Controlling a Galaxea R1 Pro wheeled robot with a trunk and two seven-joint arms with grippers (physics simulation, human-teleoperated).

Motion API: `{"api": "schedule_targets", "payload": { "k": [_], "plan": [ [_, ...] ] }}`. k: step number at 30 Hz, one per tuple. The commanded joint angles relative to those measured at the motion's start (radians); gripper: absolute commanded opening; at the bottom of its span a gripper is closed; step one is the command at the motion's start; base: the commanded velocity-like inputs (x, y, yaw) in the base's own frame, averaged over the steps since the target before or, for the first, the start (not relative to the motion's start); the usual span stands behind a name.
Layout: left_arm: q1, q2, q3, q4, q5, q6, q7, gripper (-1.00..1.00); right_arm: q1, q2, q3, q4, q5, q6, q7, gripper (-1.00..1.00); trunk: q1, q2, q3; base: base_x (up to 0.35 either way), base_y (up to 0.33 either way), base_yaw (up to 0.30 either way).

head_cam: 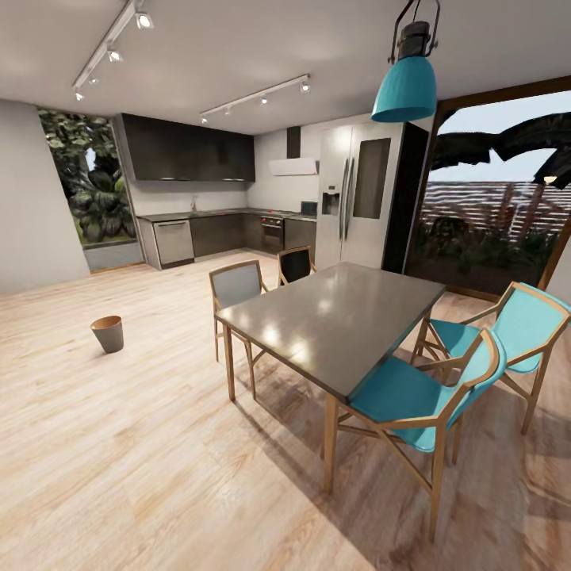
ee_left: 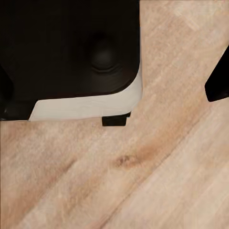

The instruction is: Put the three can of soda from the living room inside the tash can in the kitchen.

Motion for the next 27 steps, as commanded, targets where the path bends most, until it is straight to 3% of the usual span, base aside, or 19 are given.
{"api": "schedule_targets", "payload": {
  "k": [1,9,10,11,15,17,18,19,23,25,27],
  "plan": [
    [-0.002,0.001,0.000,-0.070,-0.001,-0.004,-0.002,1.00,0.001,-0.001,0.007,-0.111,0.000,-0.007,0.002,1.00,0.000,0.000,0.000,0.000,0.000,0.000],
    [0.002,0.001,0.003,-0.313,0.001,0.034,-0.007,1.00,0.001,-0.007,0.016,-0.379,0.001,-0.007,0.005,1.00,0.000,0.000,0.000,0.000,0.000,0.000],
    [0.006,0.001,0.001,-0.525,0.002,0.119,-0.007,1.00,-0.003,-0.010,0.017,-0.458,0.002,-0.004,0.006,1.00,0.000,0.000,0.000,0.000,0.000,0.000],
    [0.009,0.001,0.000,-0.660,0.001,0.174,-0.007,1.00,-0.009,-0.011,0.017,-0.505,0.002,0.003,0.007,1.00,0.000,0.000,0.000,0.000,0.000,0.000],
    [0.019,0.001,-0.001,-0.956,0.001,0.308,-0.007,1.00,-0.018,-0.015,0.016,-0.678,0.002,0.105,0.008,1.00,0.000,0.000,0.000,0.000,0.000,0.000],
    [0.037,0.001,-0.001,-1.096,0.001,0.367,-0.007,1.00,-0.018,-0.021,0.015,-0.798,0.001,0.201,0.014,1.00,0.000,0.000,0.000,0.000,0.000,0.000],
    [0.060,0.000,-0.001,-1.210,0.001,0.405,-0.006,1.00,-0.017,-0.029,0.015,-0.920,-0.001,0.293,0.029,1.00,0.000,0.000,0.000,0.000,0.000,0.000],
    [0.071,0.000,-0.001,-1.255,0.002,0.417,-0.006,1.00,-0.017,-0.033,0.014,-0.979,-0.002,0.330,0.041,1.00,0.000,0.000,0.000,0.000,0.000,0.000],
    [0.102,0.002,-0.003,-1.353,-0.003,0.400,-0.004,1.00,-0.011,-0.044,0.010,-1.184,-0.002,0.418,0.098,1.00,0.000,0.000,0.000,0.000,0.000,0.000],
    [0.115,0.005,-0.003,-1.382,-0.006,0.317,-0.007,1.00,-0.005,-0.048,-0.002,-1.270,-0.002,0.445,0.127,1.00,0.000,0.000,0.000,0.000,0.000,0.000],
    [0.137,0.011,-0.003,-1.391,-0.009,0.243,-0.008,1.00,-0.001,-0.053,-0.022,-1.295,-0.004,0.434,0.141,1.00,0.000,0.000,0.000,0.000,0.000,0.000]
  ]
}}
